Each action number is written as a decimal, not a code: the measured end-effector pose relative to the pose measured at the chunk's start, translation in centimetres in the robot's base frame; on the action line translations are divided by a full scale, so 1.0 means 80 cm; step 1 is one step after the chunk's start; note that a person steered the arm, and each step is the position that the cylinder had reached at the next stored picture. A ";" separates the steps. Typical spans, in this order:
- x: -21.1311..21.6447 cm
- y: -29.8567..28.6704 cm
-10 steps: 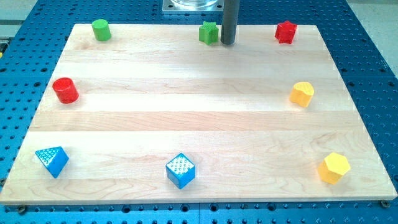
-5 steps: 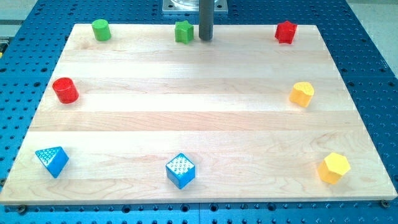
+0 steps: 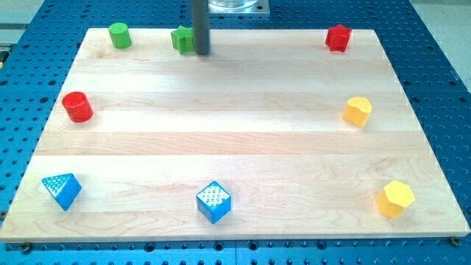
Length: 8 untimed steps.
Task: Push the green star into the green circle
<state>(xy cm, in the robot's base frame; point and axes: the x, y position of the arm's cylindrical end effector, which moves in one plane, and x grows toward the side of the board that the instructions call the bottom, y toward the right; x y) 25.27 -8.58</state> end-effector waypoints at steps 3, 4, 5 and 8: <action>-0.051 -0.025; -0.052 -0.081; -0.046 -0.020; -0.035 -0.082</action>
<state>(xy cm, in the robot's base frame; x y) 22.46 -15.17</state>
